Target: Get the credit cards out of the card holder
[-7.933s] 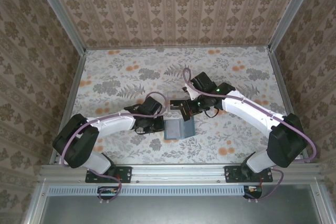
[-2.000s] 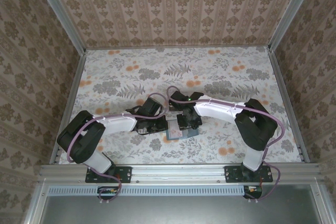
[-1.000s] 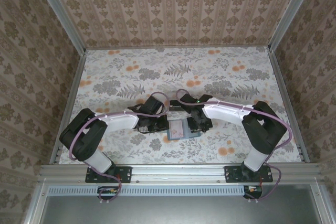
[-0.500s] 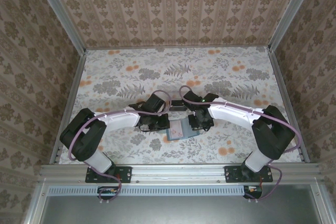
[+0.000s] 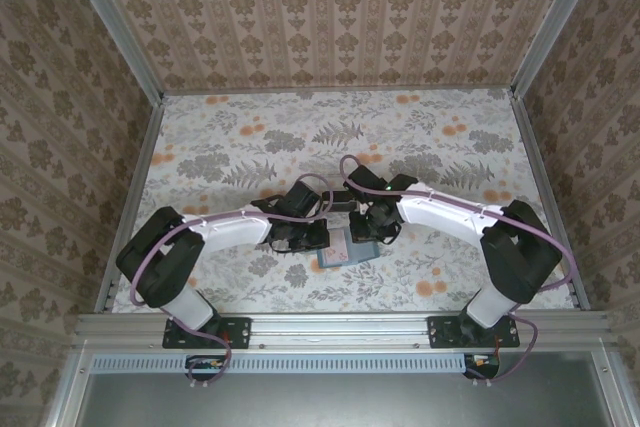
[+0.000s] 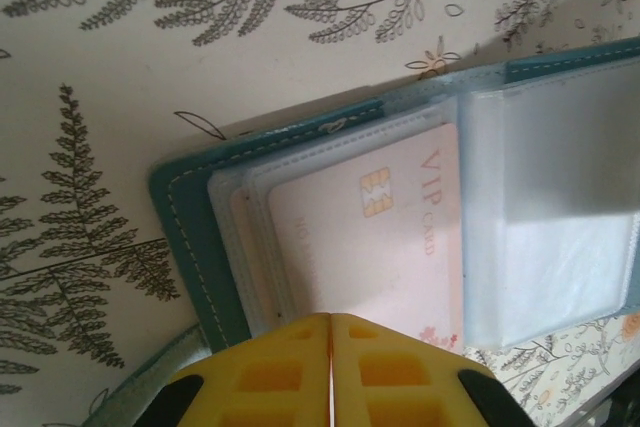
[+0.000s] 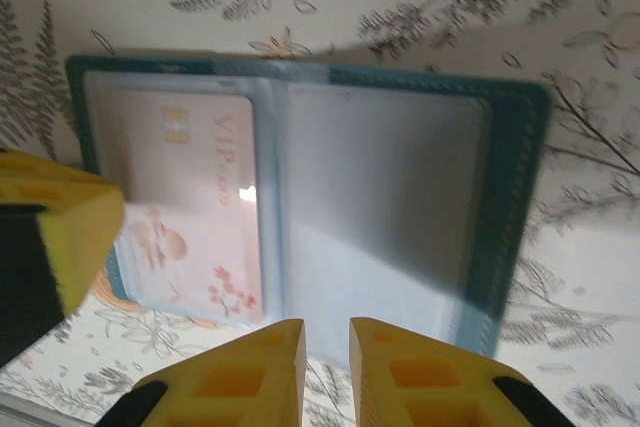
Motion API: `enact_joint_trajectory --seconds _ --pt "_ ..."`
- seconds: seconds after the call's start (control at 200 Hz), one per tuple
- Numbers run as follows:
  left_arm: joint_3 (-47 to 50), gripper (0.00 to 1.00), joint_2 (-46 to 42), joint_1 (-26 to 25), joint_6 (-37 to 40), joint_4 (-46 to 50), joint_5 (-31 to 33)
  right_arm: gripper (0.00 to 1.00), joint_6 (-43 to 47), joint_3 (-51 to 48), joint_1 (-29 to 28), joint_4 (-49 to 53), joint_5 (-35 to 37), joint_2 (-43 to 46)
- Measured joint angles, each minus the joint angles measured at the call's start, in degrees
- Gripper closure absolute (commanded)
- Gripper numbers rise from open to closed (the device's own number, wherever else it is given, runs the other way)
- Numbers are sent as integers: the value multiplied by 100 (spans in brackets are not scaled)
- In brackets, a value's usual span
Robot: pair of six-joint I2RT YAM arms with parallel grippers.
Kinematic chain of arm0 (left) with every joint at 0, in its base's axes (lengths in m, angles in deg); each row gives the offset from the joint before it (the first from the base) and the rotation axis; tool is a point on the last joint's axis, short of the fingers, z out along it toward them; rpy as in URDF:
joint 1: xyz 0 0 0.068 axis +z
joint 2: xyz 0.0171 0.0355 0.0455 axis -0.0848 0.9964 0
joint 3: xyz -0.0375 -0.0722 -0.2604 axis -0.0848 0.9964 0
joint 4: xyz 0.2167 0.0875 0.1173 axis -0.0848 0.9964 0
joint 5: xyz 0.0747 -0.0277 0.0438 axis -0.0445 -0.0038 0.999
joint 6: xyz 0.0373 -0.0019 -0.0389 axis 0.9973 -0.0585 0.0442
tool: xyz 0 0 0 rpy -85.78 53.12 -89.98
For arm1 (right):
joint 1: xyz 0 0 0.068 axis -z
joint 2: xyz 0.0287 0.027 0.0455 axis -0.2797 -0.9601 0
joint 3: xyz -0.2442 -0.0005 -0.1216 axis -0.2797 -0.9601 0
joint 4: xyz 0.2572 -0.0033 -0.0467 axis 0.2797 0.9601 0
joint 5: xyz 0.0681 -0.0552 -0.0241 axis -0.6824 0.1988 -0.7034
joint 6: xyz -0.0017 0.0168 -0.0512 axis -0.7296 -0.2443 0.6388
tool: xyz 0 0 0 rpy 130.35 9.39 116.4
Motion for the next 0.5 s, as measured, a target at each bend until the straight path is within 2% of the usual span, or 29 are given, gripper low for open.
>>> enact_joint_trajectory --seconds 0.135,0.5 --pt "0 90 90 2 2 -42 17 79 -2 -94 76 -240 -118 -249" --pt "0 90 111 90 7 -101 -26 80 -103 -688 96 -385 -162 -258"
